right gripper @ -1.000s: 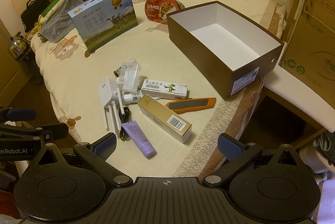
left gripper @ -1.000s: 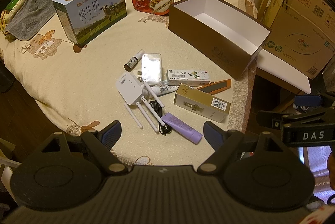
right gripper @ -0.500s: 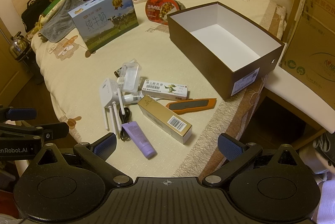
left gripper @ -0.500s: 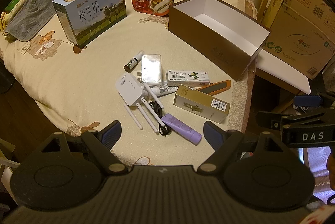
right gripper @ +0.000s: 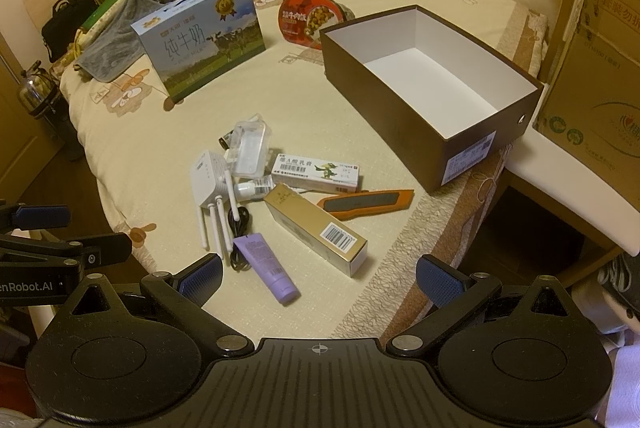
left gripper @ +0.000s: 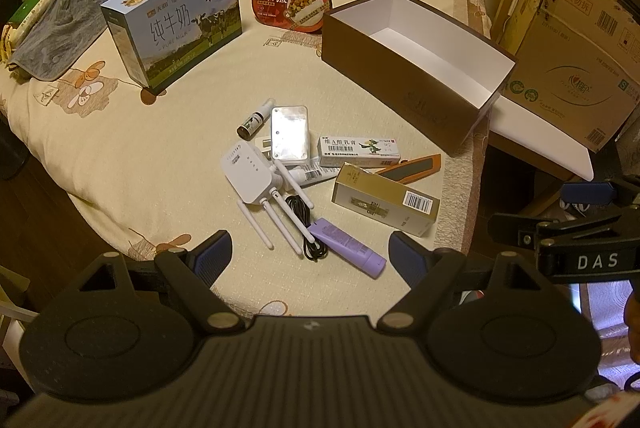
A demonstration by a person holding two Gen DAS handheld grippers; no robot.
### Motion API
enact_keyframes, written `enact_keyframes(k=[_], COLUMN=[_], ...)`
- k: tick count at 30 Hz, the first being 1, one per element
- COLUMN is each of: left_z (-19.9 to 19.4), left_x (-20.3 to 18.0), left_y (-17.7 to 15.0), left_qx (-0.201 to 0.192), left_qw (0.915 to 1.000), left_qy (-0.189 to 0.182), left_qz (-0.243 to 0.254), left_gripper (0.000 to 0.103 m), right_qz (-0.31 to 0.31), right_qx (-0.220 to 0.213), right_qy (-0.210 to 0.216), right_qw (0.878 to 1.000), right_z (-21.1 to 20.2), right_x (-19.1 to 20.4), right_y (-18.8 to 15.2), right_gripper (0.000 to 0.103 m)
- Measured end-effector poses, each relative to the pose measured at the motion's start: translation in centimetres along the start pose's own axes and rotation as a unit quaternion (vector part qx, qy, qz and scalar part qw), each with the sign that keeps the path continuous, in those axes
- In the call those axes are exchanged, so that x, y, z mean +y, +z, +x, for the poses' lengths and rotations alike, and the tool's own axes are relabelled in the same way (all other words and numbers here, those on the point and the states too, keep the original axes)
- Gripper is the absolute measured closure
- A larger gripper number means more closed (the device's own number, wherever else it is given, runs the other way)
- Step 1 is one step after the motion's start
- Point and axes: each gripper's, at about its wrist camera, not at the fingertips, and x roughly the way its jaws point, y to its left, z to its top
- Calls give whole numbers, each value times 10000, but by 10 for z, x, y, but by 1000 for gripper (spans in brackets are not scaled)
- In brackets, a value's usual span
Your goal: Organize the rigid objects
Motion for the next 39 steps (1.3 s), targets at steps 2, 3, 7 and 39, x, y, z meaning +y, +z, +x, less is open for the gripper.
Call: enact_keyframes(k=[2, 3, 7, 39], left_z=[0, 0, 0, -28], left_x=[0, 0, 0, 1], left_y=[0, 0, 0, -1], left_qx=[1, 1, -10, -354], left_qw=[10000, 10000, 10000, 9993], left_qy=[4, 0, 6, 104], left_qz=[2, 0, 2, 49], left_gripper=[20, 20, 20, 20], right_qz=[1, 2, -2, -150], right_qx=[-2, -2, -6, -667], right_qy=[-1, -1, 0, 11], right_qw=[10000, 10000, 10000, 9977], right_z=[0, 0, -1, -34], right_x=[0, 0, 0, 4], right_y=[0, 0, 0, -2], right_gripper=[2, 2, 2, 2])
